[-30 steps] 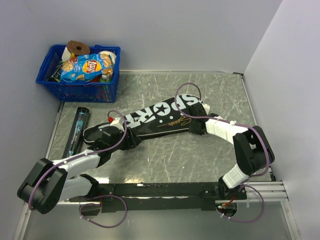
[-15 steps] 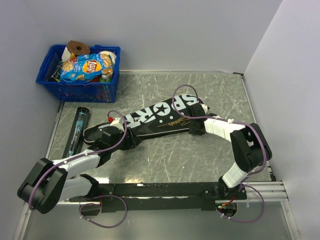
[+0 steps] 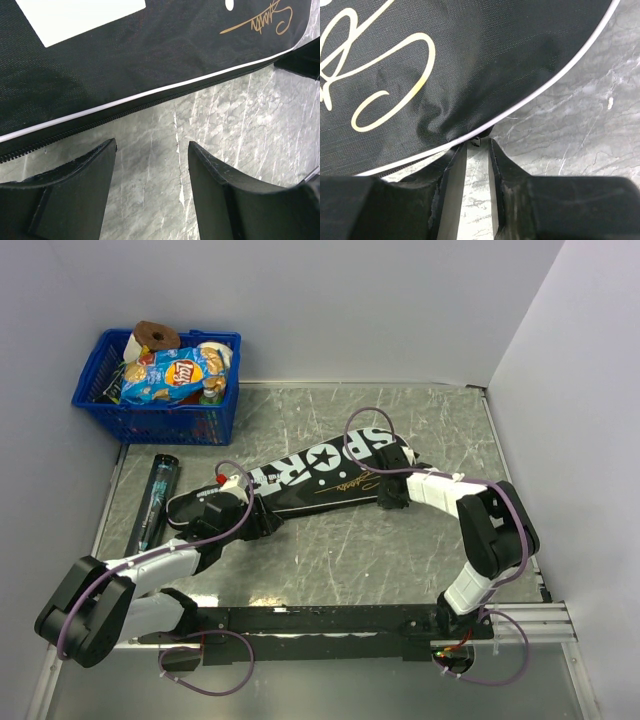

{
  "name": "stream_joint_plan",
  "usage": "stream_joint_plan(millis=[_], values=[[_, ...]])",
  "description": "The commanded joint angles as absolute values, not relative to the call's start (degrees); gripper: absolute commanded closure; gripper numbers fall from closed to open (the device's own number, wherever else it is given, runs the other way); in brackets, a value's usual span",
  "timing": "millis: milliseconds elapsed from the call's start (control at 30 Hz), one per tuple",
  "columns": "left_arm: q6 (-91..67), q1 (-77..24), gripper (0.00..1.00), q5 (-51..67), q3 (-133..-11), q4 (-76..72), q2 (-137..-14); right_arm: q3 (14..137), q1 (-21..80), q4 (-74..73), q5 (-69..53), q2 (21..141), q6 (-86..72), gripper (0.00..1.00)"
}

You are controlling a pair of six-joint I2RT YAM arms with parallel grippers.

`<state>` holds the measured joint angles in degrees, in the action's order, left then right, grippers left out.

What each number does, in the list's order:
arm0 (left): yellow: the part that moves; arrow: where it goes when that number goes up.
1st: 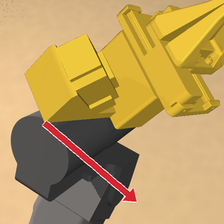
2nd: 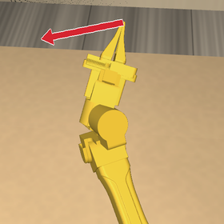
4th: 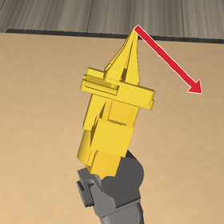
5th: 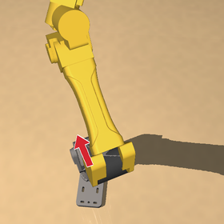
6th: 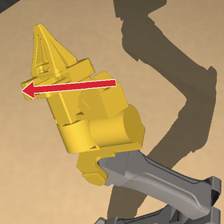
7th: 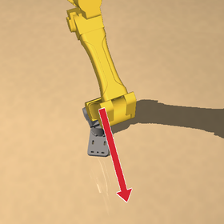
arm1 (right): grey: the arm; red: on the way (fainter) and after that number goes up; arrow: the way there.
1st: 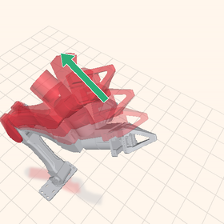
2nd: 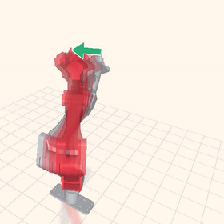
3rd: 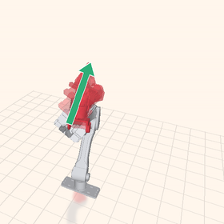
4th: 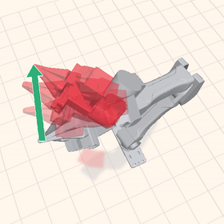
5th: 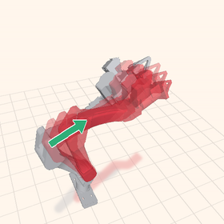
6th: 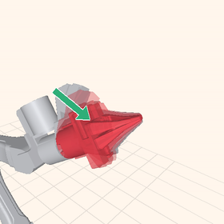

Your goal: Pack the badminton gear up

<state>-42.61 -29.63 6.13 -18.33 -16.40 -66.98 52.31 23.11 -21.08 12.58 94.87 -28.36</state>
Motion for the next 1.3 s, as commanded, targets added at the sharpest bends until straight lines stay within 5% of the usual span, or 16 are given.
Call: stream_joint_plan(millis=[0,300,800,1033,1267], values=[[-41.57,-29.79,0.36,5.19,-18.63,-17.93,-66.97,54.14,21.54,-19.42,12.66,96.50,-27.33,0.76],[-41.13,-29.88,0.36,4.57,-19.16,-17.49,-67.85,53.97,21.53,-18.98,10.99,96.24,-26.54,1.00],[-40.61,-29.88,0.37,1.42,-27.50,-7.31,-63.81,53.35,24.08,-17.49,5.63,94.57,-30.06,1.00],[-41.04,-29.53,0.22,-13.95,-38.83,7.72,-63.36,52.91,24.08,-17.31,4.48,93.96,-30.59,1.00],[-40.52,-23.39,0.20,-17.76,-43.24,13.09,-70.74,51.86,24.08,-17.75,3.78,91.68,-29.36,1.00]])
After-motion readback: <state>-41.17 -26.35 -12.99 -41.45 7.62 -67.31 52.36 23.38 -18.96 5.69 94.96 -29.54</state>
